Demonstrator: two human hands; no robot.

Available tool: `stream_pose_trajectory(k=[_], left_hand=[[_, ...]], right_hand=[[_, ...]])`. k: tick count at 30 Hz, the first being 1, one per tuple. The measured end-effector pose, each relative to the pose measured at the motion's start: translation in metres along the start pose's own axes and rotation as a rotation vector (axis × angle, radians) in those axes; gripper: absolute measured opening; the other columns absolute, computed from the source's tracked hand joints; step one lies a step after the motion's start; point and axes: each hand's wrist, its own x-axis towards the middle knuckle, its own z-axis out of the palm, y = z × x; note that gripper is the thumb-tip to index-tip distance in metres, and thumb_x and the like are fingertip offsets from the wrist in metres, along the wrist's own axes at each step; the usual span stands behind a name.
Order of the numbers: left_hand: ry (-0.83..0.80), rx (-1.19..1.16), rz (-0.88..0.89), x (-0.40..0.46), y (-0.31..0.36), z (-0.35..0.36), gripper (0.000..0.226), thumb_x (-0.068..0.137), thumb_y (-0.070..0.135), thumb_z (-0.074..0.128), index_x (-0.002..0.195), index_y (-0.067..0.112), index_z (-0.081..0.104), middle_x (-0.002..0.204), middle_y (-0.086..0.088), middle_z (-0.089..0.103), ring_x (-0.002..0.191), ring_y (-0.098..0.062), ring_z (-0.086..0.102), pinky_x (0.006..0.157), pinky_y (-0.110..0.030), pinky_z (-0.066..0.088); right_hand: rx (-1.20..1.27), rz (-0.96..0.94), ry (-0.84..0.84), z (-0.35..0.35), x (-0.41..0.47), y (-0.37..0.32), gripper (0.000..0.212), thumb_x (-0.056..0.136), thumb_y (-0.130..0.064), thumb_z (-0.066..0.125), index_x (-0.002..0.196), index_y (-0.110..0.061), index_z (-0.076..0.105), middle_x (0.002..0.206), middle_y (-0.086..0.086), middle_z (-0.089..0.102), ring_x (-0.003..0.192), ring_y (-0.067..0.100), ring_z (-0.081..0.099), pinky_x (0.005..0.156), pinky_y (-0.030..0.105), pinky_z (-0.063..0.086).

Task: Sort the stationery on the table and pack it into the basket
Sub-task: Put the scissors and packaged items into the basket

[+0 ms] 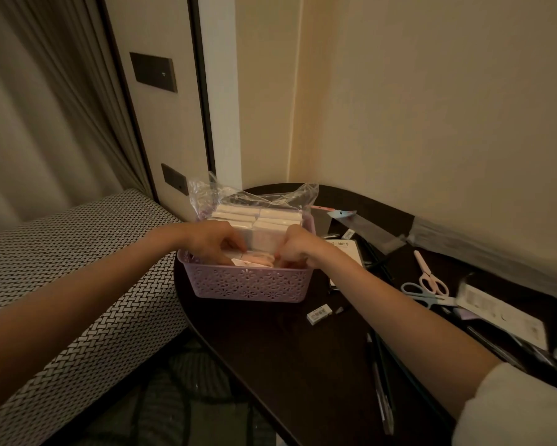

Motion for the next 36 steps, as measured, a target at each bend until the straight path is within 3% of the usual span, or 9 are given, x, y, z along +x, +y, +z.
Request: stream_pose_trajectory(k=[3,7,11,16,20,24,29,32,36], left_hand=[[0.039,-0.072,0.017,-0.003,-0.009,0.005,0.042,0.090,0.025,0.067,0.131,0.020,0.059,0.127,0.006,0.059,0.115,-0.009,0.052,0.095,-0.014,0.039],[0.038,-0.170,0.061,-0.009,-0.014,0.010,0.034,0.094,0.016,0.061,0.127,0.018,0.061,0.127,0.009,0.055,0.120,-0.006,0.048,0.092,-0.001,0.037],[0.128,-0.126,0.069,-0.011,-0.017,0.012,0.031,0.087,0.003,0.065,0.113,0.019,0.071,0.119,0.007,0.063,0.113,-0.008,0.056,0.094,-0.020,0.049],[0.099,-0.174,-0.002,-0.010,-0.011,0.009,0.014,0.093,0.013,0.061,0.101,0.015,0.073,0.093,0.004,0.070,0.079,-0.003,0.061,0.072,-0.011,0.047],[0.049,-0.202,-0.070,-0.012,-0.003,0.009,0.022,0.101,0.025,0.047,0.094,0.022,0.068,0.090,0.007,0.066,0.082,-0.005,0.059,0.075,-0.015,0.047],[0.044,-0.224,-0.092,-0.018,0.002,0.008,0.033,0.103,0.028,0.043,0.113,0.008,0.067,0.108,-0.005,0.067,0.098,-0.017,0.063,0.088,-0.031,0.051],[0.373,-0.249,-0.040,-0.025,0.024,0.011,0.023,0.098,0.022,0.054,0.103,0.005,0.069,0.091,-0.004,0.071,0.081,-0.014,0.068,0.081,-0.033,0.056],[0.559,-0.225,0.013,-0.029,0.045,0.014,0.018,0.096,0.020,0.057,0.105,0.010,0.069,0.089,0.001,0.072,0.080,-0.011,0.068,0.082,-0.037,0.056],[0.663,-0.222,0.065,-0.031,0.085,0.025,0.020,0.092,0.020,0.062,0.110,0.012,0.068,0.094,0.001,0.071,0.087,-0.011,0.065,0.085,-0.032,0.054]], right_hand=[[-0.041,0.000,0.044,0.004,0.002,0.000,0.053,0.088,-0.009,0.067,0.134,0.001,0.041,0.130,0.017,0.053,0.114,0.028,0.057,0.091,0.033,0.051],[-0.077,-0.021,0.056,0.004,0.001,0.001,0.055,0.090,-0.014,0.066,0.136,0.002,0.040,0.135,0.017,0.050,0.121,0.028,0.052,0.095,0.031,0.047],[-0.155,-0.033,0.069,0.005,0.000,0.002,0.047,0.095,-0.009,0.056,0.136,0.004,0.039,0.138,0.019,0.048,0.124,0.030,0.050,0.093,0.030,0.045],[-0.219,-0.064,0.067,0.011,-0.001,0.002,0.043,0.093,-0.007,0.056,0.133,0.003,0.043,0.134,0.019,0.051,0.123,0.030,0.050,0.093,0.029,0.045],[-0.239,-0.097,0.020,0.010,-0.003,0.001,0.043,0.095,-0.010,0.053,0.135,0.001,0.043,0.138,0.018,0.049,0.126,0.030,0.047,0.098,0.031,0.041],[-0.270,-0.154,0.029,0.006,-0.012,0.000,0.038,0.097,-0.010,0.048,0.133,0.003,0.046,0.135,0.020,0.052,0.125,0.031,0.049,0.096,0.032,0.041],[-0.190,-0.288,0.341,-0.002,-0.026,0.016,0.024,0.091,-0.003,0.053,0.111,0.000,0.064,0.113,0.015,0.063,0.117,0.027,0.054,0.094,0.035,0.047],[0.012,-0.364,0.575,-0.015,-0.051,0.038,0.024,0.094,-0.010,0.054,0.117,-0.007,0.060,0.096,0.004,0.065,0.092,0.017,0.062,0.085,0.036,0.053],[0.082,-0.296,0.742,-0.037,-0.086,0.085,0.025,0.093,-0.007,0.054,0.118,-0.008,0.059,0.102,0.003,0.064,0.085,0.010,0.058,0.079,0.029,0.051]])
